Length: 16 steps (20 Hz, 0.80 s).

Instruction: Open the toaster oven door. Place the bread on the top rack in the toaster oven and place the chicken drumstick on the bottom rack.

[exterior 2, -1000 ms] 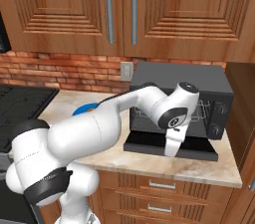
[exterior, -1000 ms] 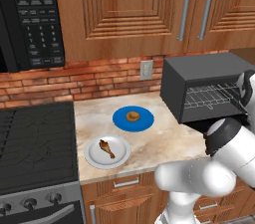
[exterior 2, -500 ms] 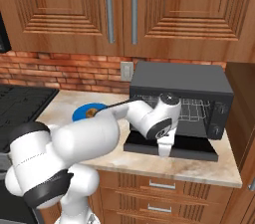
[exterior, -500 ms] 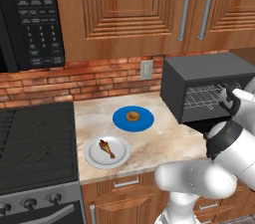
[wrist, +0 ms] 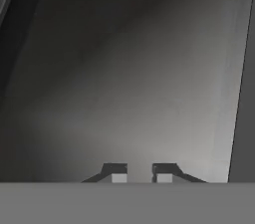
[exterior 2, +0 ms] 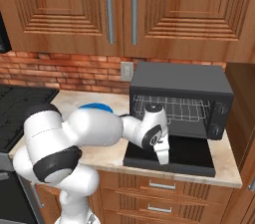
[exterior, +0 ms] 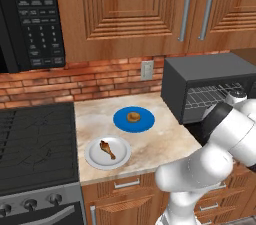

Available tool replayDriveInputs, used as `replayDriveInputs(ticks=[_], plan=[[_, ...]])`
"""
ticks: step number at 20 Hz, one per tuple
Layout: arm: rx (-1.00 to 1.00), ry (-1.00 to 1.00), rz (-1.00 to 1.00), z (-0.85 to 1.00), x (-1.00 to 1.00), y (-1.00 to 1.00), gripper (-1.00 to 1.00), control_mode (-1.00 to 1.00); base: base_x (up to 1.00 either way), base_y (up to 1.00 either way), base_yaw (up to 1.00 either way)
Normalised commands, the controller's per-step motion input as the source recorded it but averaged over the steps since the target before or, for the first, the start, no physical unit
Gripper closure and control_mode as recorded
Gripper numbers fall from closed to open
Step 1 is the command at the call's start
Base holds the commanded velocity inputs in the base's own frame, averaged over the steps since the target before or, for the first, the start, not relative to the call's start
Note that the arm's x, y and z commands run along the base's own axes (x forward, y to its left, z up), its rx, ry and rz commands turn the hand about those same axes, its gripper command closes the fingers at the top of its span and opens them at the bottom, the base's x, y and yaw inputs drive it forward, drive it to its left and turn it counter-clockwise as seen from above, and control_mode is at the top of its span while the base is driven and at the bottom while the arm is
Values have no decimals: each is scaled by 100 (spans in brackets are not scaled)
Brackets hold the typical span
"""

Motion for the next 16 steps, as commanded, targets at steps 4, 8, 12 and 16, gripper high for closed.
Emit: replayDriveInputs(ticks=[4, 8, 12, 16], plan=[[1, -6, 21, -39, -8, -10, 100, -100, 0, 0, 0], [12, -13, 17, 32, -20, -18, 100, -100, 0, 0, 0], [5, -11, 11, 44, -13, -2, 100, -100, 0, 0, 0], [0, -10, 30, 50, -3, 0, 100, -100, 0, 0, 0]])
